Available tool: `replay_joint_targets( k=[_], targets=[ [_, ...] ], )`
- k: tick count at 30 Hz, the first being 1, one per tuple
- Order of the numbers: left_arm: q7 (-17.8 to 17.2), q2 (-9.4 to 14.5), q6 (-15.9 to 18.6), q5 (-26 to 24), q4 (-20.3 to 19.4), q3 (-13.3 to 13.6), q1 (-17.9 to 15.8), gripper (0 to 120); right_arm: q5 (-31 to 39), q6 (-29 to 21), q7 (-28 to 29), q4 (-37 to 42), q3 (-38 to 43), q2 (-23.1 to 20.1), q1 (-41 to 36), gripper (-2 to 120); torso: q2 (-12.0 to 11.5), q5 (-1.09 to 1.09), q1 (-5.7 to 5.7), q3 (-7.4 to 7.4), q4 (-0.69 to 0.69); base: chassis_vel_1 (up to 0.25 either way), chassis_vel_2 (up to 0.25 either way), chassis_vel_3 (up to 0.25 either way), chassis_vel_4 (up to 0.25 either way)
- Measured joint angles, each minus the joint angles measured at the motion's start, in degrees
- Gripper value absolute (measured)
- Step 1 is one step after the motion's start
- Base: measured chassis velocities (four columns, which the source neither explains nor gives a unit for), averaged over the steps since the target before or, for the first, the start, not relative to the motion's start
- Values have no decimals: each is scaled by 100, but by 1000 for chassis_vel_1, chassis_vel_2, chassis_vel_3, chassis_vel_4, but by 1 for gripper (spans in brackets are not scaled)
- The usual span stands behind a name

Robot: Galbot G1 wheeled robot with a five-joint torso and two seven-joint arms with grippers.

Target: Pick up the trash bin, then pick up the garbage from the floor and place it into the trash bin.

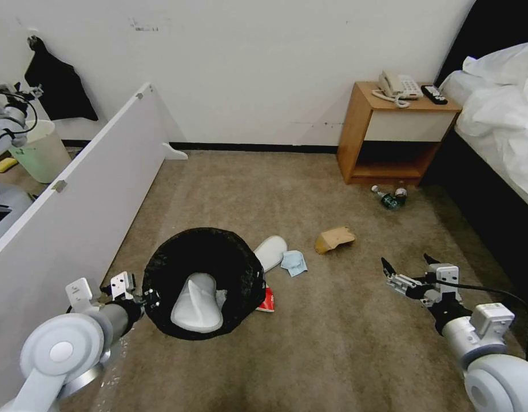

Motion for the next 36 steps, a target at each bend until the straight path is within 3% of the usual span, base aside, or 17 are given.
replay_joint_targets(
  k=[5, 10, 19, 36],
  targets=[
    [14, 146, 1, -103, 53, -87, -235, 0, -243, 90, -99, 16, 6, 181, 28, 100, 0, 2, 0, 0, -1, 0, 0, 0, 0],
    [146, 198, -3, 100, 13, -86, -146, 0, -442, 136, -165, 58, 21, 425, 30, 100, 0, 0, 0, 0, 0, 0, 0, 0, 0],
    [754, 179, -112, 1269, 0, -21, 39, 0, -546, 196, -249, 104, 54, 750, -58, 100, 0, 0, 0, 0, 0, 0, 0, 0, 0],
    [819, 94, -240, 1588, 56, 230, -27, 0, -624, 267, -382, 193, 178, 980, -244, 100, 0, 1, 0, 0, 0, 0, 0, 0, 0]
  ],
)
